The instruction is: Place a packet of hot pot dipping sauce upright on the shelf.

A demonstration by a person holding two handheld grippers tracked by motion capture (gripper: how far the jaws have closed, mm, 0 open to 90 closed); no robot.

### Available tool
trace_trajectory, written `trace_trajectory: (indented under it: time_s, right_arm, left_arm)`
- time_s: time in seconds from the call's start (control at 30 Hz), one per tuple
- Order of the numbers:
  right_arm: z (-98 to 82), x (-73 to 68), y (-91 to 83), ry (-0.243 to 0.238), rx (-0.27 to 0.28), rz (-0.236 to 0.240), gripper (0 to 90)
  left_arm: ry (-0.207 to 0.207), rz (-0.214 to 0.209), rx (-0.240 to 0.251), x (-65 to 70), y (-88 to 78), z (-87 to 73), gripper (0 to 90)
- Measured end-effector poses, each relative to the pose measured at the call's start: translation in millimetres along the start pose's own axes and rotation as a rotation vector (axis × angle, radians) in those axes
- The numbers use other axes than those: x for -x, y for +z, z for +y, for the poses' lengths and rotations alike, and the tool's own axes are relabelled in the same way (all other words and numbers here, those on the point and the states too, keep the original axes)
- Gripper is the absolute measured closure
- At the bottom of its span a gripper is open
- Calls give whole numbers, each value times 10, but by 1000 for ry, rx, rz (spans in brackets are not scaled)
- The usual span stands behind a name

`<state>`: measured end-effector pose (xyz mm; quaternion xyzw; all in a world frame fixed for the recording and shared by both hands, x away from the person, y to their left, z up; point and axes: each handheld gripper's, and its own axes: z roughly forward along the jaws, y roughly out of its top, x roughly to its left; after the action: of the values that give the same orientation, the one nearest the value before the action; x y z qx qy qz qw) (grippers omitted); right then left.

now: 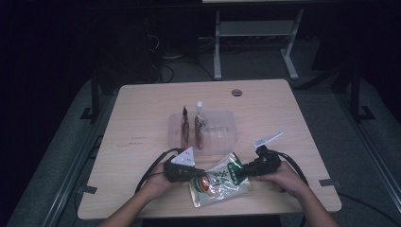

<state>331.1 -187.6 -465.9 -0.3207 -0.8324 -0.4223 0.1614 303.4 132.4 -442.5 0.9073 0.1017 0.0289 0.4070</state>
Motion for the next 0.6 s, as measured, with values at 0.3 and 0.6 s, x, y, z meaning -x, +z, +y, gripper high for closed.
trace_trajectory:
  time_s: [0.3,0.6]
  right_arm:
    - [25,-49,-53,-8,56,48,852]
    - [58,-153,-104,-59,92,86,900]
  left_arm:
    - [-11,2,33,-29,-67,-7,900]
    - [-13,-12,59,-51,-155,-20,891]
